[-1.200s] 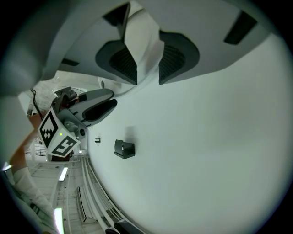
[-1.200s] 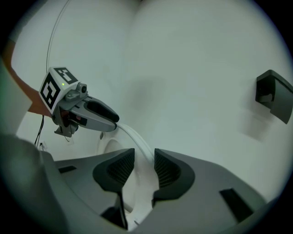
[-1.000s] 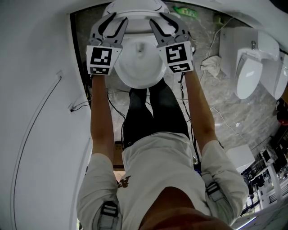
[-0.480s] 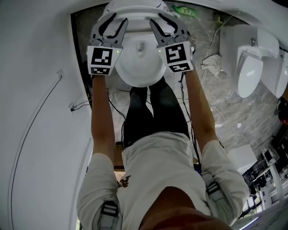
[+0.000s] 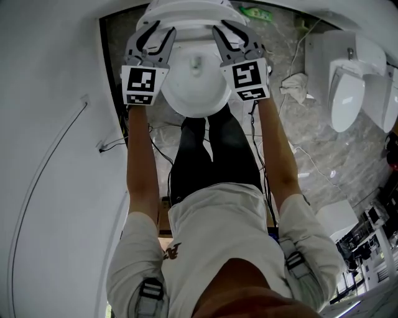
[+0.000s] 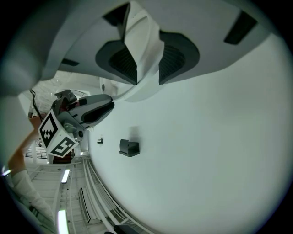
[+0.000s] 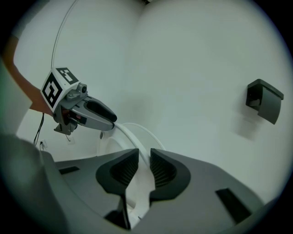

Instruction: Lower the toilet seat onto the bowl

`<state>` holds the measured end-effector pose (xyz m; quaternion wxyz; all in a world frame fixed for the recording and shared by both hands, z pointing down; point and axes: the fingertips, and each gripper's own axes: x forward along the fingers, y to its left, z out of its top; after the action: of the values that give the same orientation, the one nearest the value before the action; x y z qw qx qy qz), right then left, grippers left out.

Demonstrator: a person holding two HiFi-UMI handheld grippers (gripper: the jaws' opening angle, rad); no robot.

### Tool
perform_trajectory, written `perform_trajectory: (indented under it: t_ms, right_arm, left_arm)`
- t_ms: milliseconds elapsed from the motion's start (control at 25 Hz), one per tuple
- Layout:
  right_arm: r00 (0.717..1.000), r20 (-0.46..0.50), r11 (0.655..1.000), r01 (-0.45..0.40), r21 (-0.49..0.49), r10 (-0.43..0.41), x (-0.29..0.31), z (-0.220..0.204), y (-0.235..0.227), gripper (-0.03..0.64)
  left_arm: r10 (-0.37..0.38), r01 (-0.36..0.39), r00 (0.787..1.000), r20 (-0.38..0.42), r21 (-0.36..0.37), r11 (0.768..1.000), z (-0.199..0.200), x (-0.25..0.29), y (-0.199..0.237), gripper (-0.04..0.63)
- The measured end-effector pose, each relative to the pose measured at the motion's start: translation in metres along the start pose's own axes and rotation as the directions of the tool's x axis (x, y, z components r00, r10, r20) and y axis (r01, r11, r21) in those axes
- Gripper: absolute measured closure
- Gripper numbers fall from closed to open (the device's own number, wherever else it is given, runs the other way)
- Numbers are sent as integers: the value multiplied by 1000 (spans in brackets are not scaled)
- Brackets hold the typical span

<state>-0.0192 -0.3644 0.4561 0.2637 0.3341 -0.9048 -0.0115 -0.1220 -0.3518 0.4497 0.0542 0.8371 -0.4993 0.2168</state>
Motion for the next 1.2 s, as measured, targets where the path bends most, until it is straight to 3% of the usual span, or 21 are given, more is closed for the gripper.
perform_trajectory:
  t_ms: [1200]
  right_arm:
    - [996, -60, 997, 67, 25, -66, -53, -18, 55, 515]
  left_arm:
    - [-95, 96, 995, 20, -31, 995, -24, -60, -45, 453]
